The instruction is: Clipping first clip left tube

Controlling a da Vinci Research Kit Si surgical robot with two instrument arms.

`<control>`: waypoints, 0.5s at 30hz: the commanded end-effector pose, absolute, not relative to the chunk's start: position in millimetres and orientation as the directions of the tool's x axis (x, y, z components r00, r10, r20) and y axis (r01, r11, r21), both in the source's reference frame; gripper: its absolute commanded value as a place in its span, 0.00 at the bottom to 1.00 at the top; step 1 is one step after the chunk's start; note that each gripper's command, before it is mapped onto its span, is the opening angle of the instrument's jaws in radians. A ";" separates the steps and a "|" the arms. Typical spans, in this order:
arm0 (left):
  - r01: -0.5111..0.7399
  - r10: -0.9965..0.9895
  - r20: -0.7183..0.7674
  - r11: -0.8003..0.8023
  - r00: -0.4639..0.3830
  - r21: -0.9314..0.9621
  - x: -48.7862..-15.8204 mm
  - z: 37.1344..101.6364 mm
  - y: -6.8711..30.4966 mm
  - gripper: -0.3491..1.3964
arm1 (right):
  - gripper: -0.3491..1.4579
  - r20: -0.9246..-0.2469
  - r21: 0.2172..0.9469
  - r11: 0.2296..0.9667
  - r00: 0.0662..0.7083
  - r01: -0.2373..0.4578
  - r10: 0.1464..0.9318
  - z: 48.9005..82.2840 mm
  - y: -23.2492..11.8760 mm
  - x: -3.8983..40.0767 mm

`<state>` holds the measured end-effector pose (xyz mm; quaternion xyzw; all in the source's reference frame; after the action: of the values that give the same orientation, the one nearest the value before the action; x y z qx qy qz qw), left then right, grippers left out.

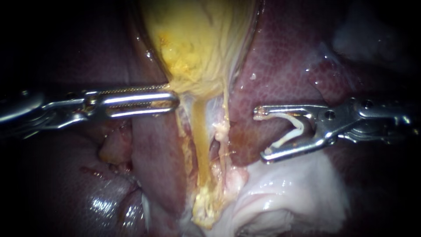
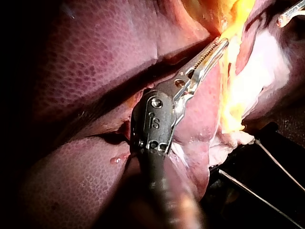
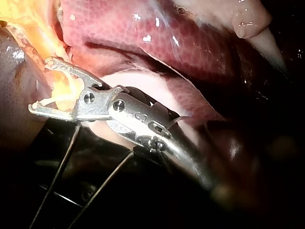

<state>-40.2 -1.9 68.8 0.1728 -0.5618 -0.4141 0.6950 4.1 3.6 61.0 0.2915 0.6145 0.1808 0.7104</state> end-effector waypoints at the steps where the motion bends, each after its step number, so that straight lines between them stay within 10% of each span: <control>1: 0.384 -0.773 0.634 0.593 0.026 0.708 -40.0 68.7 -1.8 0.00 | 0.52 -0.768 0.636 0.765 0.179 0.101 0.615 61.0 3.6 4.1; 15: 0.385 -0.788 0.615 0.576 0.026 0.722 -35.9 64.6 -0.2 0.00 | 0.52 -0.769 0.635 0.766 0.180 0.102 0.613 61.3 3.3 4.2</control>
<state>-35.5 0.0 64.3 0.1808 -0.5534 -0.4255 0.6928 4.2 3.3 61.3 0.2909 0.6147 0.1801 0.7107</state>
